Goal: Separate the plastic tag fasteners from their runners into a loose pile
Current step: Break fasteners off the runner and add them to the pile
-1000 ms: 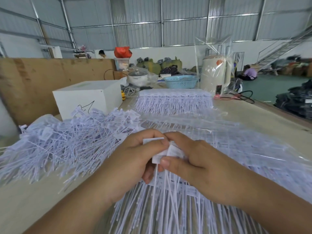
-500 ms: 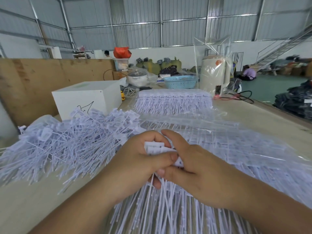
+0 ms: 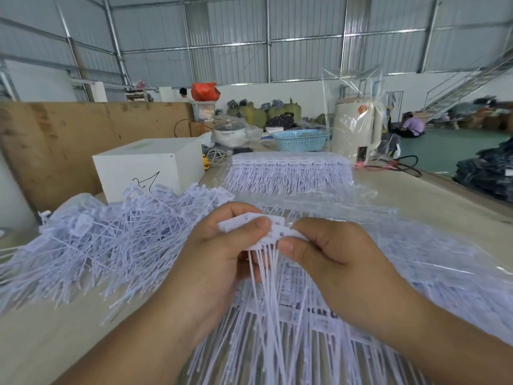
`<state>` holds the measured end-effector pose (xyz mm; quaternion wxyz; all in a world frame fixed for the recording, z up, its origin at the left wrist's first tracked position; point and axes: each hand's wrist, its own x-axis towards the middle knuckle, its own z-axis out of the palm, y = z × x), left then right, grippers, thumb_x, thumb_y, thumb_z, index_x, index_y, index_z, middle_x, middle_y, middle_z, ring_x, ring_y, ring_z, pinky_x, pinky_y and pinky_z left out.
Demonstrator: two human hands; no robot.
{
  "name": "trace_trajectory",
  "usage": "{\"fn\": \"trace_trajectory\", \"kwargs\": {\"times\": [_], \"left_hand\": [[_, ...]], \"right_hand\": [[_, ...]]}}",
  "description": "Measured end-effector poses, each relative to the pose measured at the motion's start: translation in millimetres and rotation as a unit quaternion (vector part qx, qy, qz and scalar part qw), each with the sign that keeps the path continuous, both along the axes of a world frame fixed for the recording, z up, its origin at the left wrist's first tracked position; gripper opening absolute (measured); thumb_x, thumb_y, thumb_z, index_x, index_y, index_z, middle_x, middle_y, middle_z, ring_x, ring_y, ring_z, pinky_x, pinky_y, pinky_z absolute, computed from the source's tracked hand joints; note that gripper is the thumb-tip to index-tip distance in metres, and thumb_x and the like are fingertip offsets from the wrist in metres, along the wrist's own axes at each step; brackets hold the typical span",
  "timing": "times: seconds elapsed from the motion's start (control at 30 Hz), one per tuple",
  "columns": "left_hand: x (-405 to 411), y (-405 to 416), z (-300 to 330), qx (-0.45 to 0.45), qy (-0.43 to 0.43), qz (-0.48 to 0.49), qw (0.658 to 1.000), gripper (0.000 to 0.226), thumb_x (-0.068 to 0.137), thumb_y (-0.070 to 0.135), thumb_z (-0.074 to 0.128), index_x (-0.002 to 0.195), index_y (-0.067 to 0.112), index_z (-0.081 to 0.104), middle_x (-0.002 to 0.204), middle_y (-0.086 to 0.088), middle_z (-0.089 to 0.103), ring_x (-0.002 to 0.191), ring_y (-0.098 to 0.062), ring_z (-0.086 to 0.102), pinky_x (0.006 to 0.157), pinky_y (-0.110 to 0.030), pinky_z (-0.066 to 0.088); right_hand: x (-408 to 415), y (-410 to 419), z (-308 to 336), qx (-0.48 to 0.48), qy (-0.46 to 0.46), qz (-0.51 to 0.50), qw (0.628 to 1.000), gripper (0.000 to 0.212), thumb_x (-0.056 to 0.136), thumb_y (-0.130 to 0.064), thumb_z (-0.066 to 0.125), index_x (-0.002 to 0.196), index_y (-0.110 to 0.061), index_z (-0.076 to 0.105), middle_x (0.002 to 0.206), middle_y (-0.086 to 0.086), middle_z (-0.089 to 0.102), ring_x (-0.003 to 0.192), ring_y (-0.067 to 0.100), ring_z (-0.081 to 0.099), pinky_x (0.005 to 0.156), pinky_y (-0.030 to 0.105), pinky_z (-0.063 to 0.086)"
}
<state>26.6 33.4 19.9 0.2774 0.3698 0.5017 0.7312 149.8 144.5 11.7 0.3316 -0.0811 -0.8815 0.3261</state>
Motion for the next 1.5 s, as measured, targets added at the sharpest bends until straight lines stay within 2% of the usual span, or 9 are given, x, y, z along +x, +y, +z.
{"fn": "trace_trajectory", "kwargs": {"times": [0.2,0.27,0.37,0.57,0.73,0.93,1.1,1.2,1.5], "left_hand": [[1,2,-1,0.005,-0.116,0.032,0.993,0.011,0.064,0.020,0.070,0.072,0.013,0.068,0.070,-0.012,0.066,0.049,-0.014,0.058,0.037,-0.023,0.045],[-3,0,-2,-0.017,-0.092,0.037,0.995,0.011,0.065,0.020,0.070,0.073,0.012,0.067,0.069,-0.013,0.064,0.046,-0.014,0.056,0.036,-0.023,0.043],[-4,-2,-4,-0.055,-0.011,0.020,0.998,0.017,0.064,0.015,0.080,0.075,0.013,0.067,0.068,-0.013,0.063,0.047,-0.017,0.056,0.039,-0.026,0.043],[-5,-3,-6,-0.095,0.085,-0.012,0.992,0.010,0.070,0.024,0.072,0.075,0.017,0.068,0.071,-0.014,0.067,0.049,-0.019,0.059,0.042,-0.025,0.044],[-3,-5,-3,-0.103,0.030,-0.096,0.990,0.009,0.071,0.024,0.073,0.075,0.016,0.069,0.077,-0.016,0.065,0.049,-0.018,0.058,0.041,-0.024,0.044],[-4,-6,-4,-0.088,0.089,-0.097,0.987,0.020,0.058,0.029,0.084,0.071,0.020,0.071,0.067,-0.008,0.068,0.049,-0.013,0.058,0.041,-0.021,0.041],[-17,-4,-3,-0.047,0.046,0.012,0.998,0.022,0.059,0.011,0.083,0.076,0.011,0.070,0.070,-0.016,0.067,0.051,-0.020,0.059,0.041,-0.025,0.045],[-22,-5,-4,-0.056,0.032,0.020,0.998,0.035,0.050,0.010,0.089,0.079,0.009,0.069,0.068,-0.012,0.065,0.049,-0.019,0.057,0.041,-0.025,0.046],[-18,-6,-7,-0.073,0.102,0.044,0.991,0.031,0.052,0.028,0.091,0.074,0.020,0.070,0.066,-0.007,0.067,0.050,-0.017,0.058,0.045,-0.027,0.047]], "right_hand": [[-5,8,3,-0.137,0.131,-0.017,0.982,0.043,0.091,-0.043,0.049,0.066,-0.008,0.043,0.052,-0.009,0.029,0.046,0.005,0.026,0.043,0.015,0.025],[-2,12,-1,-0.132,0.086,0.041,0.987,0.043,0.090,-0.045,0.049,0.075,-0.006,0.050,0.057,-0.001,0.032,0.049,0.011,0.029,0.046,0.021,0.028],[-3,3,-8,-0.101,0.018,0.103,0.989,0.021,0.093,-0.051,0.049,0.094,-0.030,0.050,0.064,0.013,0.042,0.052,0.026,0.033,0.048,0.037,0.030],[-3,10,-11,-0.042,-0.069,0.087,0.993,0.066,0.082,-0.064,0.041,0.141,-0.040,0.023,0.093,-0.013,0.055,0.078,0.001,0.057,0.068,0.019,0.042],[0,7,-4,0.000,-0.106,0.092,0.990,0.071,0.081,-0.067,0.039,0.144,-0.046,0.013,0.104,-0.021,0.061,0.097,-0.005,0.058,0.081,0.018,0.046],[-1,3,-3,0.024,-0.126,0.101,0.987,0.067,0.087,-0.065,0.044,0.143,-0.051,0.010,0.121,-0.022,0.056,0.106,-0.004,0.057,0.088,0.020,0.046],[5,11,4,0.007,-0.100,0.085,0.991,0.008,0.093,-0.051,0.054,0.099,-0.046,0.055,0.063,-0.012,0.055,0.048,0.003,0.047,0.048,0.021,0.035],[5,15,4,-0.023,-0.115,0.078,0.990,0.026,0.097,-0.037,0.055,0.071,-0.044,0.054,0.050,-0.012,0.043,0.040,0.004,0.035,0.045,0.021,0.029],[3,14,5,-0.094,-0.126,0.055,0.986,0.033,0.096,-0.029,0.058,0.064,-0.024,0.048,0.050,-0.010,0.035,0.042,0.008,0.030,0.042,0.019,0.029]]}}
